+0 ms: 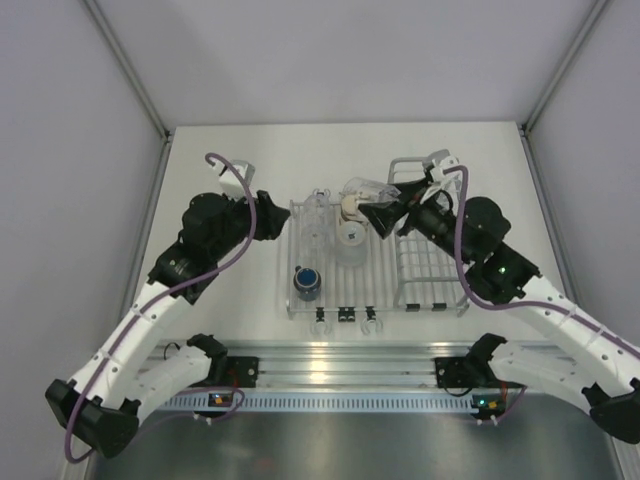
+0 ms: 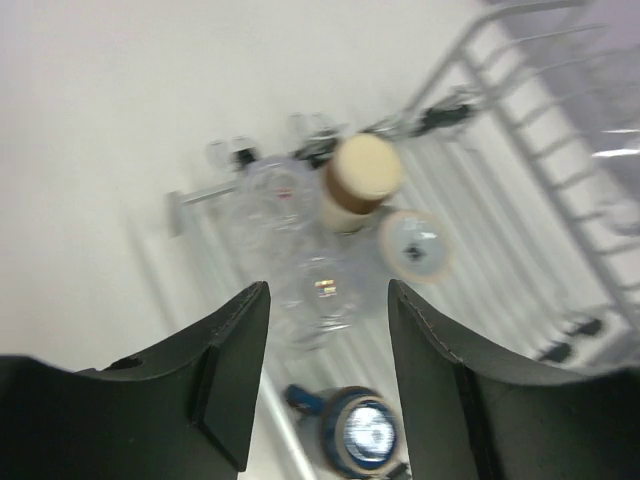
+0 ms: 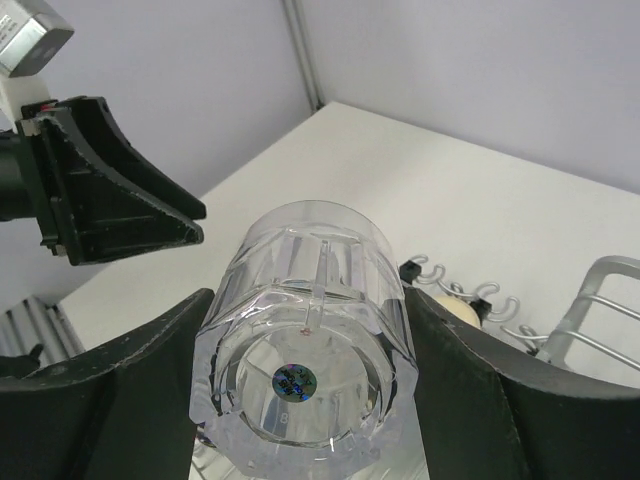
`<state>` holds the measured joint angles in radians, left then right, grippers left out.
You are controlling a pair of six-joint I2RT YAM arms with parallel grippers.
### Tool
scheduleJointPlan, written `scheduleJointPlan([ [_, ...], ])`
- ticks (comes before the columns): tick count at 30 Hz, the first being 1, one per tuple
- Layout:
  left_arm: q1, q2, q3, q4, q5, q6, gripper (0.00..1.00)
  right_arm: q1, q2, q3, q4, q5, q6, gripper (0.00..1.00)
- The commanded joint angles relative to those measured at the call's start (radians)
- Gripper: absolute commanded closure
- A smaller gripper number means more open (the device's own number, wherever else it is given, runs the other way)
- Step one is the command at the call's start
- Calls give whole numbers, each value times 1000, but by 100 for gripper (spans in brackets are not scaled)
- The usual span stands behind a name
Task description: Load the cups into the dish rack
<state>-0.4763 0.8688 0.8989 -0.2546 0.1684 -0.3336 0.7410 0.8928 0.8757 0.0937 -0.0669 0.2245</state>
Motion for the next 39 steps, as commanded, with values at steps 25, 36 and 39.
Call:
scheduleJointPlan([
  [25,220,26,-5,-126,-296,143,43,471,265,126,-517,584,101,100],
  [36,222,15,-15,-126,-290,143,42,466,431,186,-554,532,121,100],
  [39,222,13,-17,-126,-291,145,42,463,471,207,-563,518,118,100],
])
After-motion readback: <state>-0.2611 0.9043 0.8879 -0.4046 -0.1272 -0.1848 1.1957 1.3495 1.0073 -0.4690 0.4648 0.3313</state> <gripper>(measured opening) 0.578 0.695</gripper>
